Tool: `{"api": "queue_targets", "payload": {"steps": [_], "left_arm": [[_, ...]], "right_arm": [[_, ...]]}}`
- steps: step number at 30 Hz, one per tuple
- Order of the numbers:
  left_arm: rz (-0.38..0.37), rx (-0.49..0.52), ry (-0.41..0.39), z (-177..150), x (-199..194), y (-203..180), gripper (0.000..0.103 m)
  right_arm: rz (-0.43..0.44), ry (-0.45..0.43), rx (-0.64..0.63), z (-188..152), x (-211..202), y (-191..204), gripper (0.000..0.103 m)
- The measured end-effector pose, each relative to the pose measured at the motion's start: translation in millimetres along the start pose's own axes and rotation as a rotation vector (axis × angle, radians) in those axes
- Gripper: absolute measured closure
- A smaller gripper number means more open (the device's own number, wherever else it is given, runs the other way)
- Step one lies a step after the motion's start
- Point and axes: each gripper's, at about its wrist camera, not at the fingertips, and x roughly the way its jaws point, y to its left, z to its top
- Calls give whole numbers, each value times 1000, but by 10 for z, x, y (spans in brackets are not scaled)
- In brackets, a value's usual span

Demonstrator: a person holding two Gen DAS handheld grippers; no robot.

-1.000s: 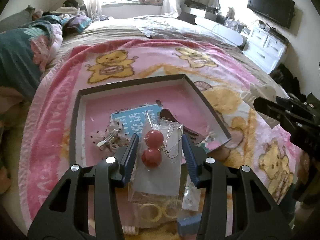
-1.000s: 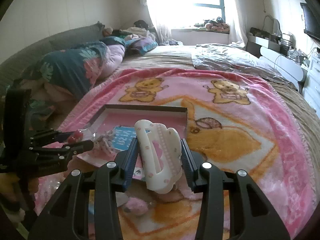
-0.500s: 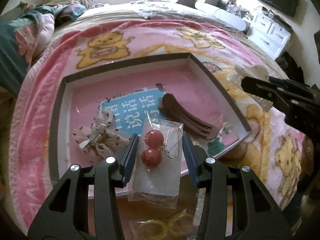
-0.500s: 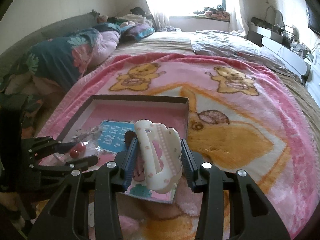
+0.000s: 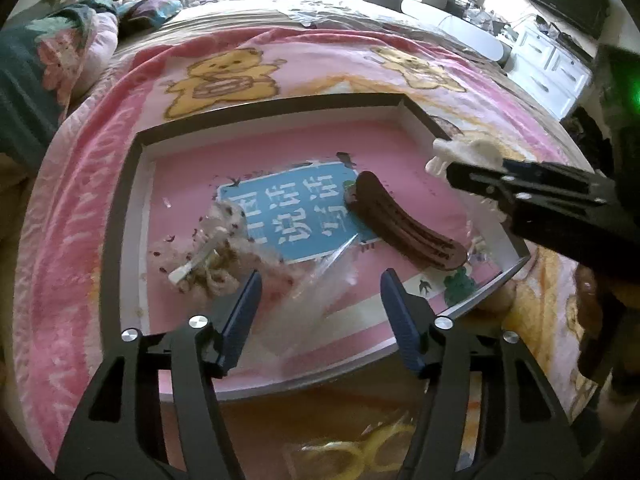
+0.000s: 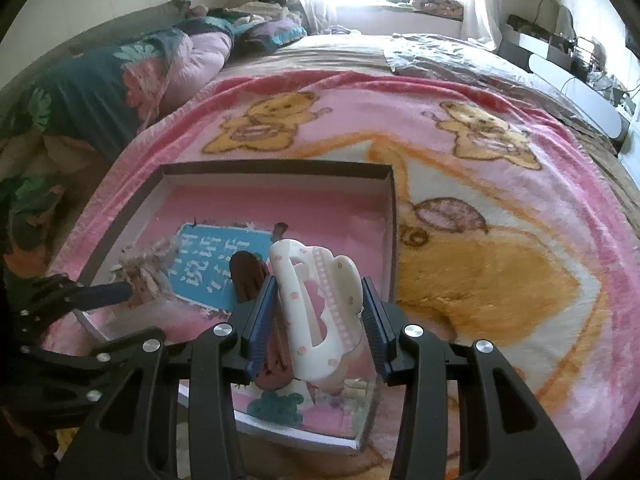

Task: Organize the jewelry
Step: 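Lower the white claw clip into the tray and open the right tool, then withdraw both open tools from the tray back over the blanket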

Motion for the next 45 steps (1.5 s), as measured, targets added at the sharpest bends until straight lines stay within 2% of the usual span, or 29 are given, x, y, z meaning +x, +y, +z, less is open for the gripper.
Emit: {"api": "queue_targets", "payload": {"steps": [9,10,16,21,25,27,29,44,45], "left_arm": [[3,-31,-35,-104,-289,92,34],[6,-40,-35,-117,-311,101,30],[-3,-70,-53,-154,-445,90,26],[-4,-90,-78,-171,-587,82,22],[-10,-106,-96,-187,-701,73,19],[-8,-110,-108,-200,-770,61,16],[-5,-112,-118,-206,-843,45,15],[5,-132,-219,-245,-1416,-24,10],[6,-133,-227,-253,-1461,-26,10]], "right_arm": [[19,30,-11,-73,130,103,62],[17,29,-12,-85,125,109,61],[23,10,-5,-115,3,96,53],[39,-28,9,-146,-228,67,38],[28,-67,1,-177,-428,64,31],[31,-93,10,-200,-558,53,21],[39,-112,24,-209,-661,48,18],[15,-245,23,-324,-1509,54,15],[13,-254,22,-331,-1567,65,12]]}}
